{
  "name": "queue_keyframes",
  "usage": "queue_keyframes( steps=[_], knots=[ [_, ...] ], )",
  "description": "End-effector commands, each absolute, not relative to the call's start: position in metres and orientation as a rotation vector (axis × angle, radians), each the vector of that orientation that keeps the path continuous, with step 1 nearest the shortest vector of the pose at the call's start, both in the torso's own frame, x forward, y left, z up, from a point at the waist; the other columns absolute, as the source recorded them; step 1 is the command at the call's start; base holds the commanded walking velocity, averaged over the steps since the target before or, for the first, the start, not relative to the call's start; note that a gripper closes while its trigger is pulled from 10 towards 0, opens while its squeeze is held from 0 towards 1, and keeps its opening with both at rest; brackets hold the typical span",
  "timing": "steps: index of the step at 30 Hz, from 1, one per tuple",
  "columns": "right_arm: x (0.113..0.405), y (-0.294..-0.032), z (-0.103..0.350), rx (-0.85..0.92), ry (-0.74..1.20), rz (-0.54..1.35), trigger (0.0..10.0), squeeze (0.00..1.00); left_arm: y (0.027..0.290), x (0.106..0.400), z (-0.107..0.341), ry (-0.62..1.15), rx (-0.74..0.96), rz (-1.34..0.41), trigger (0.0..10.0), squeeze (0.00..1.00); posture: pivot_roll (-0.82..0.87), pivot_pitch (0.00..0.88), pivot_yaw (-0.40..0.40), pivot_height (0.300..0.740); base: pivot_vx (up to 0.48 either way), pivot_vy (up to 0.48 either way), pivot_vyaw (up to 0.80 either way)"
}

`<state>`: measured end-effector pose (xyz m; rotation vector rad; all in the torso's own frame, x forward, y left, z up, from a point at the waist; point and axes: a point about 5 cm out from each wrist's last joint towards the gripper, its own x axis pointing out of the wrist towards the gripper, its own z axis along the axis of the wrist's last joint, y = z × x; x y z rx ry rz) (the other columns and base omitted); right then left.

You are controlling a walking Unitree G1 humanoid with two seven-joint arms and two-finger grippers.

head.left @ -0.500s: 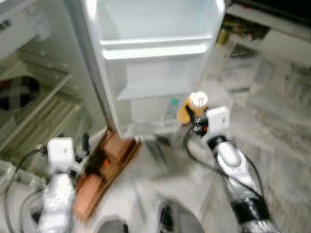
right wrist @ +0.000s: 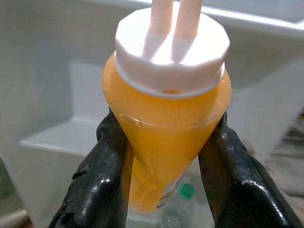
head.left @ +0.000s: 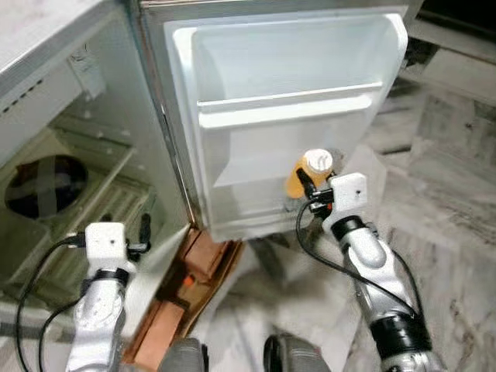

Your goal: Restocking fridge

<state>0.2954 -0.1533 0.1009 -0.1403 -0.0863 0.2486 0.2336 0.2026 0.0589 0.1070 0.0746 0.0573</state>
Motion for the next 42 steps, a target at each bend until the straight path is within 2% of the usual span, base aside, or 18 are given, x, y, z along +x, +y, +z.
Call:
queue_keyframes(
  steps=[1, 7, 20, 28, 32, 38, 42],
  knots=[
    [0.294, -0.159, 0.101, -0.147, -0.087, 0.230, 10.0, 0.00, 0.202, 0.230, 0.057, 0.083, 0.114, 0.055, 10.0, 0.00, 0.08, 0.128, -0.044, 0.740, 0.000, 0.000, 0.00],
    [0.294, -0.157, 0.101, -0.159, -0.089, 0.238, 10.0, 0.00, 0.201, 0.230, 0.057, 0.085, 0.105, 0.050, 10.0, 0.00, 0.08, 0.130, -0.045, 0.740, 0.178, -0.080, 0.00],
    [0.293, -0.154, 0.101, -0.108, -0.098, 0.223, 10.0, 0.00, 0.204, 0.231, 0.054, 0.096, 0.112, 0.050, 10.0, 0.00, 0.08, 0.117, -0.023, 0.740, 0.279, -0.289, 0.00],
    [0.291, -0.151, 0.100, -0.070, -0.106, 0.221, 10.0, 0.00, 0.216, 0.232, 0.051, 0.116, 0.091, 0.092, 10.0, 0.00, 0.08, 0.108, -0.001, 0.740, 0.000, 0.000, 0.00],
    [0.291, -0.155, 0.101, -0.062, -0.118, 0.188, 10.0, 0.00, 0.224, 0.231, 0.045, 0.151, 0.126, 0.091, 10.0, 0.00, 0.08, 0.079, 0.048, 0.740, 0.000, 0.000, 0.00],
    [0.288, -0.157, 0.097, -0.041, -0.117, 0.136, 10.0, 0.00, 0.227, 0.234, 0.047, 0.154, 0.161, 0.063, 10.0, 0.00, 0.07, 0.065, 0.094, 0.740, 0.000, 0.000, 0.00],
    [0.285, -0.148, 0.096, -0.049, -0.115, 0.180, 10.0, 0.00, 0.222, 0.237, 0.047, 0.144, 0.160, 0.036, 10.0, 0.00, 0.07, 0.067, 0.084, 0.740, 0.000, 0.000, 0.00]
  ],
)
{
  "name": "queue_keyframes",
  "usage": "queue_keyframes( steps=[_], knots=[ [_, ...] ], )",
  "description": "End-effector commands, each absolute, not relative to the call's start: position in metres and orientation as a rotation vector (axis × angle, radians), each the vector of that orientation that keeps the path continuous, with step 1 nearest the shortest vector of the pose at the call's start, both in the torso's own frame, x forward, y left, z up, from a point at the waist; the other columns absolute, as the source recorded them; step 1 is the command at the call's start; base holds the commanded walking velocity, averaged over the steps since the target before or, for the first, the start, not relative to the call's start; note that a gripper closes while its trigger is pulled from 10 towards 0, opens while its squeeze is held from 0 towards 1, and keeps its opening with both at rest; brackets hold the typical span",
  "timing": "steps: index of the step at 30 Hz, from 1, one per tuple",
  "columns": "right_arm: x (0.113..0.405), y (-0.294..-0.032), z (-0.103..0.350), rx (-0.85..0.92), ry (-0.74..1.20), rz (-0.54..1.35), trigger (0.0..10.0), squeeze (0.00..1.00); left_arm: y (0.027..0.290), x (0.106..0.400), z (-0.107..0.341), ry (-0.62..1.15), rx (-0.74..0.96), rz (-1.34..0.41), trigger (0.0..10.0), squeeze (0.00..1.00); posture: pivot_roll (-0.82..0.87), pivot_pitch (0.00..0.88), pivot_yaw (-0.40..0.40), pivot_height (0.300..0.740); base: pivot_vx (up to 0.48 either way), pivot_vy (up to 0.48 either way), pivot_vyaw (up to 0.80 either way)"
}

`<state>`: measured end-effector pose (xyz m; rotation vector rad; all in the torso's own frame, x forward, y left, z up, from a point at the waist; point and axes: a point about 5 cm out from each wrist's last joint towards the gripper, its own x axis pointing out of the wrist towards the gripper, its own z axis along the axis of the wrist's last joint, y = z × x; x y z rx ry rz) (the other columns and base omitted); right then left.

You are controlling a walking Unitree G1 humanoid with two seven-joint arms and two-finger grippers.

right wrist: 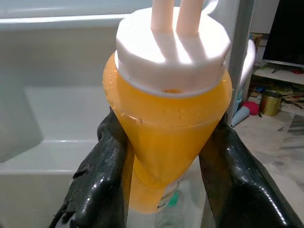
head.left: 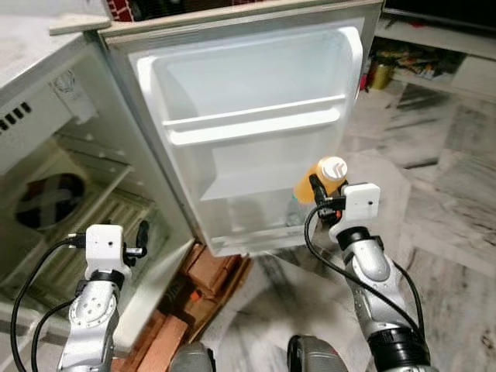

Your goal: Restocking fridge

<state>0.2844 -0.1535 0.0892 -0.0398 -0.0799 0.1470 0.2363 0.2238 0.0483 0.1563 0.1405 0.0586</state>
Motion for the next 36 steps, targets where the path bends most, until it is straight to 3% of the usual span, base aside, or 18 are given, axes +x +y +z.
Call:
queue_keyframes(
  steps=[1, 7, 19, 32, 36],
  knots=[
    [0.285, -0.148, 0.096, -0.049, -0.115, 0.180, 10.0, 0.00, 0.222, 0.237, 0.047, 0.144, 0.160, 0.036, 10.0, 0.00, 0.07, 0.067, 0.084, 0.740, 0.000, 0.000, 0.00],
    [0.291, -0.143, 0.097, -0.061, -0.107, 0.233, 10.0, 0.00, 0.220, 0.237, 0.046, 0.136, 0.157, 0.051, 10.0, 0.00, 0.08, 0.073, 0.037, 0.740, 0.000, 0.000, 0.08],
    [0.295, -0.137, 0.098, -0.066, -0.092, 0.257, 10.0, 0.00, 0.225, 0.234, 0.049, 0.115, 0.124, 0.070, 10.0, 0.00, 0.09, 0.100, -0.007, 0.740, 0.000, 0.000, 0.73],
    [0.298, -0.147, 0.095, -0.069, -0.046, 0.199, 10.0, 0.00, 0.213, 0.234, 0.047, 0.109, 0.095, -0.004, 10.0, 0.00, 0.07, 0.121, -0.024, 0.740, 0.000, 0.000, 0.00],
    [0.297, -0.147, 0.096, -0.065, -0.048, 0.201, 10.0, 0.00, 0.212, 0.233, 0.047, 0.110, 0.089, -0.010, 10.0, 0.00, 0.07, 0.126, -0.026, 0.740, 0.000, 0.000, -0.80]
  ],
)
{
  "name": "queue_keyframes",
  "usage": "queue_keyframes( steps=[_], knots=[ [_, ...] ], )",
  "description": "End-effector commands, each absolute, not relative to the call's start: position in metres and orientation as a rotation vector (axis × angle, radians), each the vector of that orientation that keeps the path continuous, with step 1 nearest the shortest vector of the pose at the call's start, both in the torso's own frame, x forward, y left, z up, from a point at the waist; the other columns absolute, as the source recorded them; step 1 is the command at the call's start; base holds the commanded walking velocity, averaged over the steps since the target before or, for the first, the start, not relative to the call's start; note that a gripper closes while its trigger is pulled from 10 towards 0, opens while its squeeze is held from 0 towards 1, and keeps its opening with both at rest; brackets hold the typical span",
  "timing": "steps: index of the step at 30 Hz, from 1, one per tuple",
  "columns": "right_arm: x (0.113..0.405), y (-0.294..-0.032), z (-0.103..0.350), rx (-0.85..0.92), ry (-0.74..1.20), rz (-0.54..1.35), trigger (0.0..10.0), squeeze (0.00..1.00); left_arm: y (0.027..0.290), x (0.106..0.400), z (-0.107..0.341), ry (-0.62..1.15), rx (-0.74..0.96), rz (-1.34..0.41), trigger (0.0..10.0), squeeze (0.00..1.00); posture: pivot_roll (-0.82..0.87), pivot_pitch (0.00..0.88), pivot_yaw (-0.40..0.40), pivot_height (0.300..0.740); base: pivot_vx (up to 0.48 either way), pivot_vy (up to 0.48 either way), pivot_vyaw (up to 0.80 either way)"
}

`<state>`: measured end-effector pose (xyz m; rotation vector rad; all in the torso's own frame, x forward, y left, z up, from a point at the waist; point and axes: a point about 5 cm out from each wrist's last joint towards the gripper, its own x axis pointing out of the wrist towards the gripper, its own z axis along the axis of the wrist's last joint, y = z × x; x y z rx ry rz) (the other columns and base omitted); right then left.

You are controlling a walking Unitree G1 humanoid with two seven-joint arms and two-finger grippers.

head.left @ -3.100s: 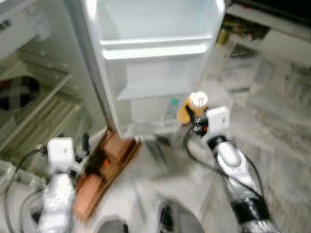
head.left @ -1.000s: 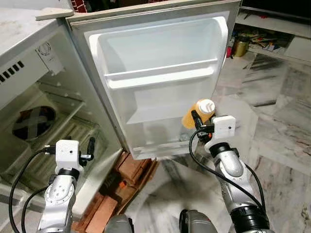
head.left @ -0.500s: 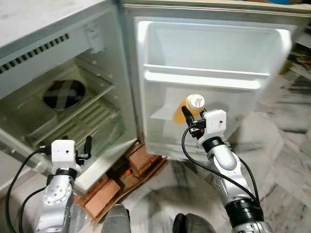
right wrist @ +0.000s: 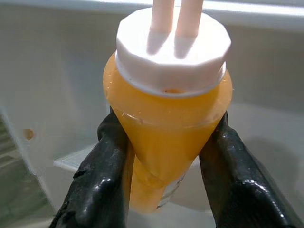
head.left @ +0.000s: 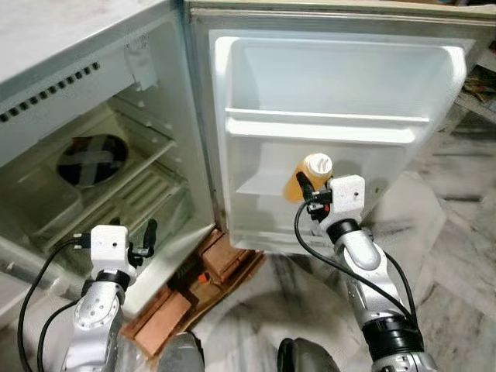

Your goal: Restocking fridge

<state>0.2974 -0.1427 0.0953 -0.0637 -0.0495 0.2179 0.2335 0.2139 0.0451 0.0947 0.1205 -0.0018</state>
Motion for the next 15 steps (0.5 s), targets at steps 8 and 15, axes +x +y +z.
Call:
queue_keyframes(
  steps=[8, 15],
  knots=[
    [0.2962, -0.1466, 0.0963, -0.065, -0.048, 0.206, 10.0, 0.00, 0.2093, 0.2329, 0.0456, 0.110, 0.083, -0.036, 10.0, 0.00, 0.07, 0.126, -0.025, 0.740, 0.000, 0.000, -0.26],
    [0.2961, -0.1463, 0.0956, -0.065, -0.039, 0.209, 10.0, 0.00, 0.2080, 0.2334, 0.0459, 0.108, 0.082, -0.047, 10.0, 0.00, 0.07, 0.128, -0.024, 0.740, 0.139, 0.000, 0.00]
  ],
)
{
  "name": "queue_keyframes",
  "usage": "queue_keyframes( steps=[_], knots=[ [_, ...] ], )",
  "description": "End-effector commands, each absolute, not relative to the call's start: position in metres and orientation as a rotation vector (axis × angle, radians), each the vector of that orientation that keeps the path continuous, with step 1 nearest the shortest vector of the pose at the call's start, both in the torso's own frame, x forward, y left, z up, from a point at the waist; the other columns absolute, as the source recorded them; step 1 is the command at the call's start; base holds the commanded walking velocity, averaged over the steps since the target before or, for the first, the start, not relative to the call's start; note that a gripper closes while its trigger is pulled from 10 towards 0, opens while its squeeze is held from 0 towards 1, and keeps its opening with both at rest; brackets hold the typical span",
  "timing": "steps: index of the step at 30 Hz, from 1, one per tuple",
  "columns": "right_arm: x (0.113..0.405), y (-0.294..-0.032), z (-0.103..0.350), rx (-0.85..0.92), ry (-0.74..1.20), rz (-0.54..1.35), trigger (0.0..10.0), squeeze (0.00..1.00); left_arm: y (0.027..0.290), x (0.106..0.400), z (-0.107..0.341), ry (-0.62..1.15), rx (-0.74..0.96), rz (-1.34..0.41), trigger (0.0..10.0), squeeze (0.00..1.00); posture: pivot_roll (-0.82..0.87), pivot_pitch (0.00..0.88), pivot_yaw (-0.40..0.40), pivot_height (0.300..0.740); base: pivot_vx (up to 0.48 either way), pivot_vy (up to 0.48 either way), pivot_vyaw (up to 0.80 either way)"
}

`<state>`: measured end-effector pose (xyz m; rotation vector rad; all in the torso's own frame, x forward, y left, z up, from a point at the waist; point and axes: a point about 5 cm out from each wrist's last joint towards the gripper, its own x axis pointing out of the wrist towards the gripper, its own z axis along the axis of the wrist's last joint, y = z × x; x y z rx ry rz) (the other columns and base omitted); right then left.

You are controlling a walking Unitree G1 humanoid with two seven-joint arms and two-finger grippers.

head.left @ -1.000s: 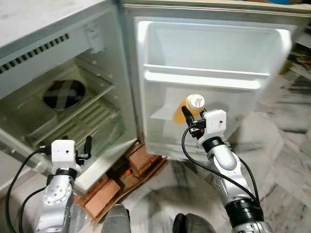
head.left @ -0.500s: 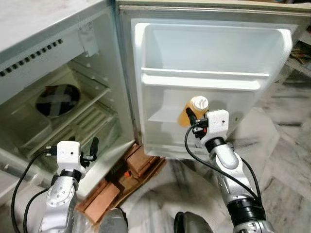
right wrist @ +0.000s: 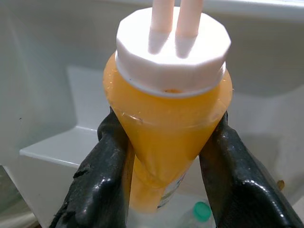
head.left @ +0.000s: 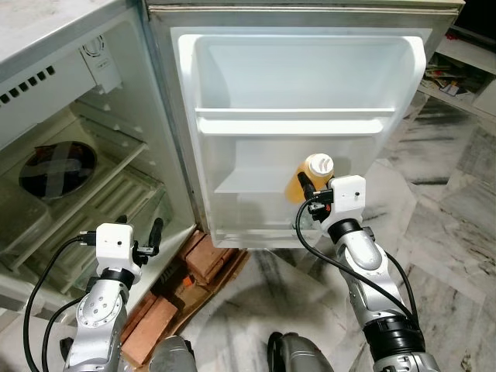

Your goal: Restocking fridge

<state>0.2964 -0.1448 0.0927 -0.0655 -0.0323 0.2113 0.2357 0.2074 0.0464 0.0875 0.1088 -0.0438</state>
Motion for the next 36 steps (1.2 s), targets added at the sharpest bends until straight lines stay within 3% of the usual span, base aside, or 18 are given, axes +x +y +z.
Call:
queue_keyframes(
  steps=[1, 14, 36],
  knots=[
    [0.2964, -0.1465, 0.0957, -0.066, -0.039, 0.209, 10.0, 0.00, 0.2074, 0.2338, 0.0461, 0.107, 0.083, -0.050, 10.0, 0.00, 0.07, 0.127, -0.023, 0.740, 0.259, 0.000, 0.00],
    [0.2994, -0.1466, 0.0968, -0.066, -0.041, 0.202, 10.0, 0.00, 0.2062, 0.2370, 0.0472, 0.102, 0.081, -0.055, 10.0, 0.00, 0.07, 0.124, -0.023, 0.740, 0.271, 0.000, 0.00],
    [0.2964, -0.1488, 0.0964, -0.053, -0.019, 0.191, 10.0, 0.00, 0.2079, 0.2385, 0.0479, 0.104, 0.079, -0.039, 10.0, 0.00, 0.07, 0.126, -0.024, 0.740, 0.000, 0.000, 0.00]
  ],
)
